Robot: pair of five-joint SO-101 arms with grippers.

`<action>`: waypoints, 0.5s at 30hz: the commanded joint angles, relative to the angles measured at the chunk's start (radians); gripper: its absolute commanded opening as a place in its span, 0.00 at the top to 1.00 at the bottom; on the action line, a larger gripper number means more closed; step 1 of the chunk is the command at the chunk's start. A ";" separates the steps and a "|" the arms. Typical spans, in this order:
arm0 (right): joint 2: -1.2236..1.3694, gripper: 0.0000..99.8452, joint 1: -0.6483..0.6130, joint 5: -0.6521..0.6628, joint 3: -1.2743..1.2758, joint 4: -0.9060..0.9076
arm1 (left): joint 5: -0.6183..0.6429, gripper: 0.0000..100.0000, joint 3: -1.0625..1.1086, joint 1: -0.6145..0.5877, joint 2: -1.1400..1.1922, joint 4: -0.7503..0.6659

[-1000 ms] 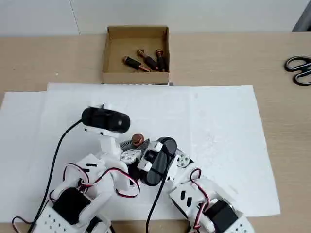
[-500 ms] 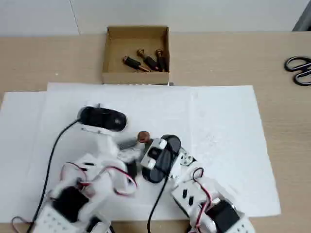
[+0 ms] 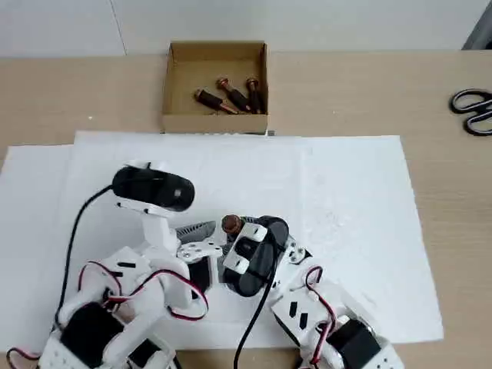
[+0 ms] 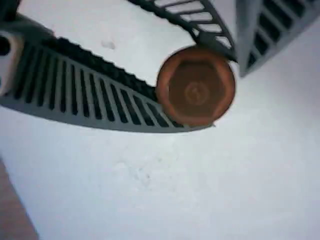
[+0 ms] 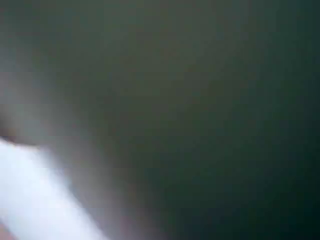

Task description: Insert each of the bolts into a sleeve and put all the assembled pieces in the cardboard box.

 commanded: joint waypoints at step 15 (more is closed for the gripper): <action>-0.013 1.00 0.004 0.009 -0.037 -0.035 | -0.041 0.99 -0.012 -0.147 -0.009 0.002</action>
